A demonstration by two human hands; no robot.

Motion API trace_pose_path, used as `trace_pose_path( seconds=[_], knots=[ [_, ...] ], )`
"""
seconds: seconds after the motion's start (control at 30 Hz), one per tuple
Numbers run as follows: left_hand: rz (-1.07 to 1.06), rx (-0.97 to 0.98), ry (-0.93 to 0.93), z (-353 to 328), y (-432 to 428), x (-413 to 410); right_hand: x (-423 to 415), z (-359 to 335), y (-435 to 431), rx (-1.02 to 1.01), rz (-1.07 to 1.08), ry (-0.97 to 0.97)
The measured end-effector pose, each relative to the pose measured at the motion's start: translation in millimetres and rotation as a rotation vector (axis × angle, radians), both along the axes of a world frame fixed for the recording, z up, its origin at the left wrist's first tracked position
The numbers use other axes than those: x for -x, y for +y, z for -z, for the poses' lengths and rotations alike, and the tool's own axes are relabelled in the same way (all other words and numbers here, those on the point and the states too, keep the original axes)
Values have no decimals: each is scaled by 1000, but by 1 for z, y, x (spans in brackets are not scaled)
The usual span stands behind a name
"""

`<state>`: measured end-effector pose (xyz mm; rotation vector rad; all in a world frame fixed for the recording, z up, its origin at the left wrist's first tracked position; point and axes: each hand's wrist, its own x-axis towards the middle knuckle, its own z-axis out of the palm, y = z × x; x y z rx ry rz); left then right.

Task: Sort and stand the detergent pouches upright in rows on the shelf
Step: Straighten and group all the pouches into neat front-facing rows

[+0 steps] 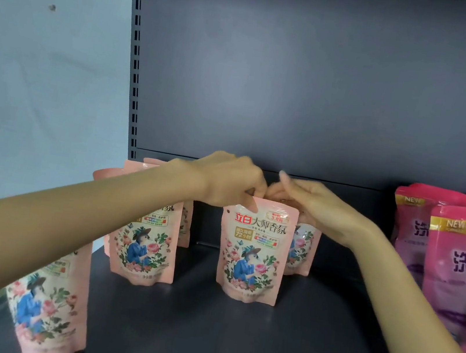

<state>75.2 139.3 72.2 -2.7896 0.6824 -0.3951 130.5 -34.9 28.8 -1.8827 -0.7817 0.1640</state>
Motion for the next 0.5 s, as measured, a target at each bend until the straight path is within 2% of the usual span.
trace_pose_path(
  seconds=[0.07,0.23,0.37,0.5],
  knots=[
    [-23,19,-16,1,-6,-3,3,-6,-5,26,-17,7],
    [-71,195,10,9,-11,-11,6,-12,-13,249,30,-132],
    [-71,397,-1,20,-4,-11,1,-12,-14,306,98,-204],
    [-35,693,-50,37,2,-19,-5,-11,-18,313,183,-233]
  ],
)
